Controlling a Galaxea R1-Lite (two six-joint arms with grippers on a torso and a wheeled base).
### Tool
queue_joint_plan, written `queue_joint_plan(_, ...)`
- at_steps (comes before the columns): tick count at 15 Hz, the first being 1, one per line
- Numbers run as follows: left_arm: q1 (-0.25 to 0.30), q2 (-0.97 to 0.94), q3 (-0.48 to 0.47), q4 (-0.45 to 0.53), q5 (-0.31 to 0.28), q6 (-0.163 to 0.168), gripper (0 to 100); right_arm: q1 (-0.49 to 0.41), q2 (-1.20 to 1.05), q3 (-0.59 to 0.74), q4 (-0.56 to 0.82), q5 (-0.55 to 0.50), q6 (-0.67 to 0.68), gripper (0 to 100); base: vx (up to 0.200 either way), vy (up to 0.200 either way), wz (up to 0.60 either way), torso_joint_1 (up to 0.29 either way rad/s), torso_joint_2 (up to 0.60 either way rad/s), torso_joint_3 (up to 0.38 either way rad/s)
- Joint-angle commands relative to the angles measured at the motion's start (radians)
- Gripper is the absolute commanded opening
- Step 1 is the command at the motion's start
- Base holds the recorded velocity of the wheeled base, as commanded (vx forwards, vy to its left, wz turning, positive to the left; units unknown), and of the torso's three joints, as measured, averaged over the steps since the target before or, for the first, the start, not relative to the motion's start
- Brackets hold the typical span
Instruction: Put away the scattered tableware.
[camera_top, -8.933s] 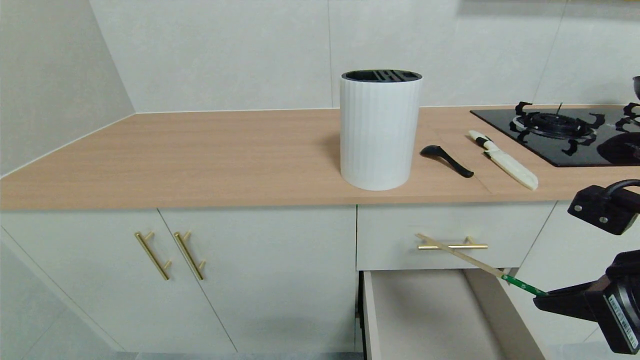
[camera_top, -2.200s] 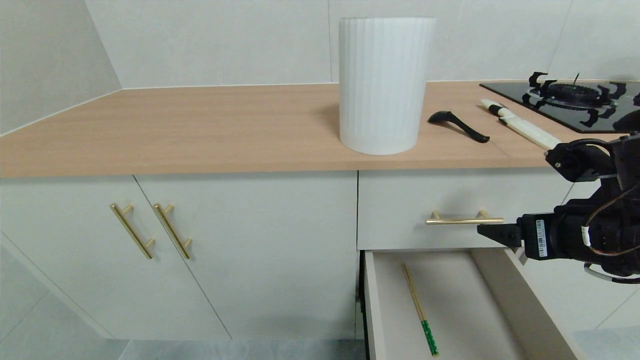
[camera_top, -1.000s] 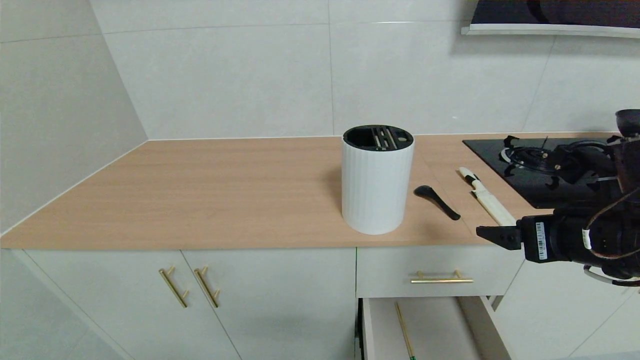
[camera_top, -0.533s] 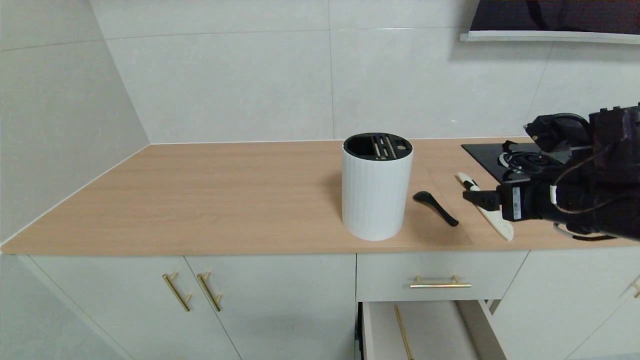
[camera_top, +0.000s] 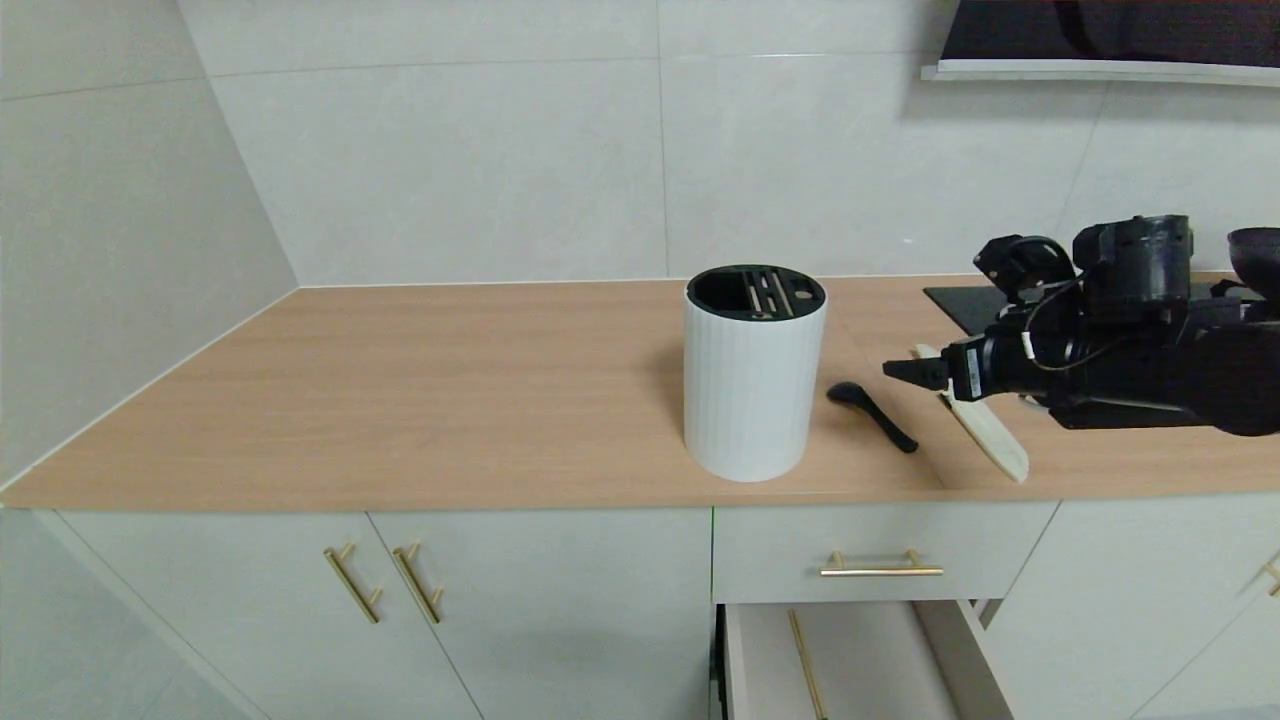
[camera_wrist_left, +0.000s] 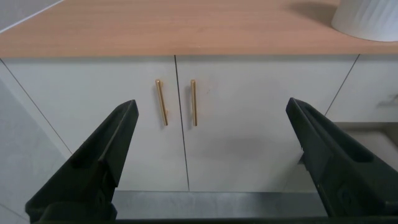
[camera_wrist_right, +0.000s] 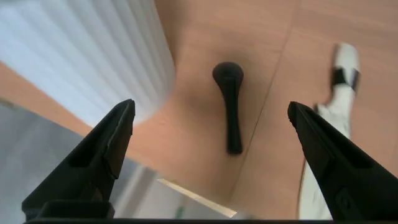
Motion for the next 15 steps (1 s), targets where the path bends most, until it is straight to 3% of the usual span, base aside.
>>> queue_joint_plan(1,0.0,0.0,0.0,-0.001,0.0,0.0,100,-0.016,0.113,0.024,-0.053,0.006,-0.03,100,0.0,0.0,0.0,0.0,0.0,0.0)
queue_joint_plan(10,0.0,0.002,0.0,-0.001,0.0,0.0,100,-0.002,0.311,0.016,-0.232,0.007,-0.063,100,0.0,0.0,0.0,0.0,0.0,0.0)
queue_joint_plan(15,0.0,0.002,0.0,-0.001,0.0,0.0,100,-0.002,0.335,0.003,-0.247,0.003,-0.063,100,0.0,0.0,0.0,0.0,0.0,0.0)
